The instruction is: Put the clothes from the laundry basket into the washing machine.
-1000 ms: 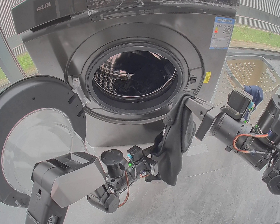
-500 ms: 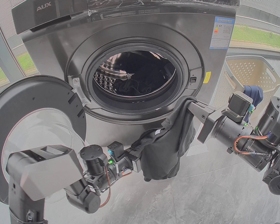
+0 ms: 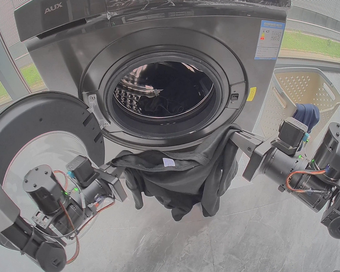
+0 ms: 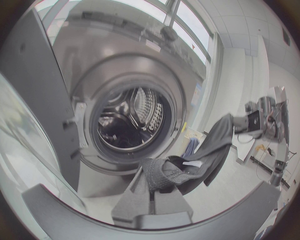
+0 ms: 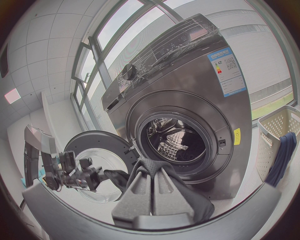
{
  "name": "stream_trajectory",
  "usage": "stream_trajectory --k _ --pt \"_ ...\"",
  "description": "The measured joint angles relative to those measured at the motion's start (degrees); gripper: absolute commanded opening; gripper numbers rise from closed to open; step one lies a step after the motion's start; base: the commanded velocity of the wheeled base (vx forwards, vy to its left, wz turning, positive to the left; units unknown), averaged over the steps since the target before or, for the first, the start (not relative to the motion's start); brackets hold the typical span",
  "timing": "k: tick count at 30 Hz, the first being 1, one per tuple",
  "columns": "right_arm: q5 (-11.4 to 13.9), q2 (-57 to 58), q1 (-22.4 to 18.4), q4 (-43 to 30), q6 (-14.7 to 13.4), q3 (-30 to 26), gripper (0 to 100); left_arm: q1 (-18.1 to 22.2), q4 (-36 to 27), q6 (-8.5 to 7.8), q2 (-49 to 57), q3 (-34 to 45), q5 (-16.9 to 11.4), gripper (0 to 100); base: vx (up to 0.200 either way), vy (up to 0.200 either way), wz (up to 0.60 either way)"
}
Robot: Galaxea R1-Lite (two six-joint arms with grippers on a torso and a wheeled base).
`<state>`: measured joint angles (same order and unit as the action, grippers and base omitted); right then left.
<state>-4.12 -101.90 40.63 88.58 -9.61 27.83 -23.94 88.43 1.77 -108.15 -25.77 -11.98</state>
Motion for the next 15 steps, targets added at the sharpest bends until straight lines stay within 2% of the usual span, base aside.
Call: stream_trajectory --k 4,15 --pt "0.16 0.48 0.18 0.0 0.01 -1.23 0 0.46 -0.35 0.44 5.34 0.85 1.26 0 0.0 0.0 0.0" --pt "0.51 2.04 -1.19 -0.01 0.3 -2.18 0 1.46 -0.87 0.72 11.35 -2.26 1.4 0 0.0 0.0 0.0"
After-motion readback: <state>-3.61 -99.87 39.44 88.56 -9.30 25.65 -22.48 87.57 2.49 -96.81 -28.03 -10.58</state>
